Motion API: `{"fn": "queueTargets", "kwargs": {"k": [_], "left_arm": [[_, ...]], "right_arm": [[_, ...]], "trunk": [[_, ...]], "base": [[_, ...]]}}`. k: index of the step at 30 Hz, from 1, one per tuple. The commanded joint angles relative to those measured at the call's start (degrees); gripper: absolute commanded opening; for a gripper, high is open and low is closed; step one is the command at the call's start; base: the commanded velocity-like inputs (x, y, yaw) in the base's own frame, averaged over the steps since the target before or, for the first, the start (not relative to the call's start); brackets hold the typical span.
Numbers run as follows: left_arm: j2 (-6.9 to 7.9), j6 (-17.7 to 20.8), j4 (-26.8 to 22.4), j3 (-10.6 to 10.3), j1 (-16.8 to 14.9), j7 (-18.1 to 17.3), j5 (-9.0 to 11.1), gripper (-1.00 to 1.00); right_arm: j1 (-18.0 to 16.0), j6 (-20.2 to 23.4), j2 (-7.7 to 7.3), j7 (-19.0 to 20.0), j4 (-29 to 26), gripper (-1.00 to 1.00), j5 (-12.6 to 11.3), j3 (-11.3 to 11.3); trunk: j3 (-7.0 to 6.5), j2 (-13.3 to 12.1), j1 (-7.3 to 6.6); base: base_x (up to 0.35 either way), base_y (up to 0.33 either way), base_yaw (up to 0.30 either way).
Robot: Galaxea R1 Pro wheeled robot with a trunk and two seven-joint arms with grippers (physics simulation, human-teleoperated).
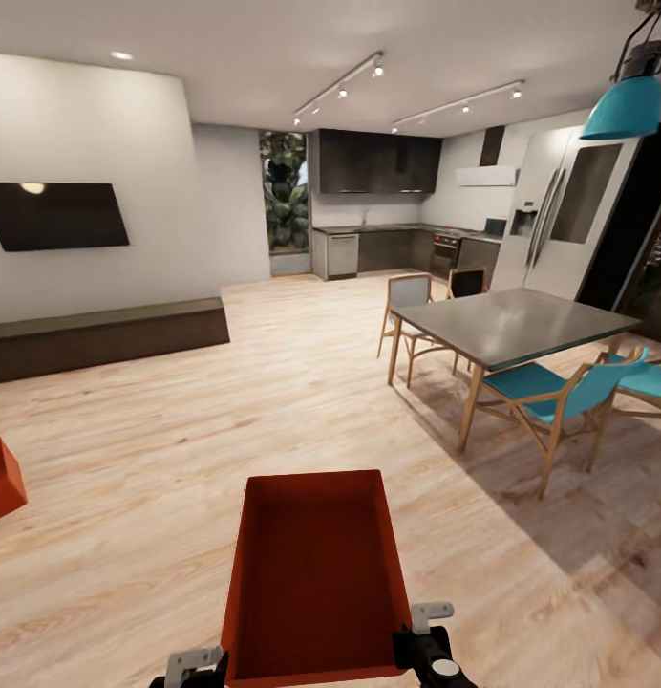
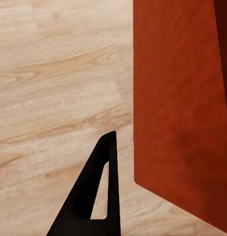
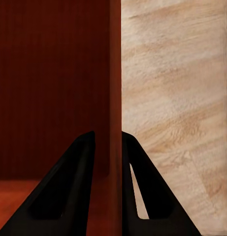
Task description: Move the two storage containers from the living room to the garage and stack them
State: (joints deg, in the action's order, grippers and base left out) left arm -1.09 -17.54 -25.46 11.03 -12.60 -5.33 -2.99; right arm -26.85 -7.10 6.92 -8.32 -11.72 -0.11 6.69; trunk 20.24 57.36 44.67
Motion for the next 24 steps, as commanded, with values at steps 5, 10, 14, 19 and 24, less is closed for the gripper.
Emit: {"fn": "queueTargets", "kwargs": {"k": [5,10,14,19,24], "left_arm": [[0.47,0.0,0.1,1.0,0.0,0.1,0.0,-1.00],[0.47,0.0,0.1,1.0,0.0,0.1,0.0,-1.00],[0.47,0.0,0.1,1.0,0.0,0.1,0.0,-1.00],[0.47,0.0,0.1,1.0,0.0,0.1,0.0,-1.00],[0.47,0.0,0.1,1.0,0.0,0.1,0.0,-1.00]], "right_arm": [[-0.1,-0.3,-0.06,-1.4,-0.1,-1.00,0.5,-3.3],[-0.1,-0.3,-0.06,-1.4,-0.1,-1.00,0.5,-3.3],[-0.1,-0.3,-0.06,-1.4,-0.1,-1.00,0.5,-3.3],[-0.1,-0.3,-0.06,-1.4,-0.1,-1.00,0.5,-3.3],[-0.1,-0.3,-0.06,-1.4,-0.1,-1.00,0.5,-3.3]], "trunk": [[0.06,0.0,0.00],[0.06,0.0,0.00],[0.06,0.0,0.00],[0.06,0.0,0.00],[0.06,0.0,0.00]], "base": [[0.000,0.000,-0.268],[0.000,0.000,-0.268],[0.000,0.000,-0.268],[0.000,0.000,-0.268],[0.000,0.000,-0.268]]}}
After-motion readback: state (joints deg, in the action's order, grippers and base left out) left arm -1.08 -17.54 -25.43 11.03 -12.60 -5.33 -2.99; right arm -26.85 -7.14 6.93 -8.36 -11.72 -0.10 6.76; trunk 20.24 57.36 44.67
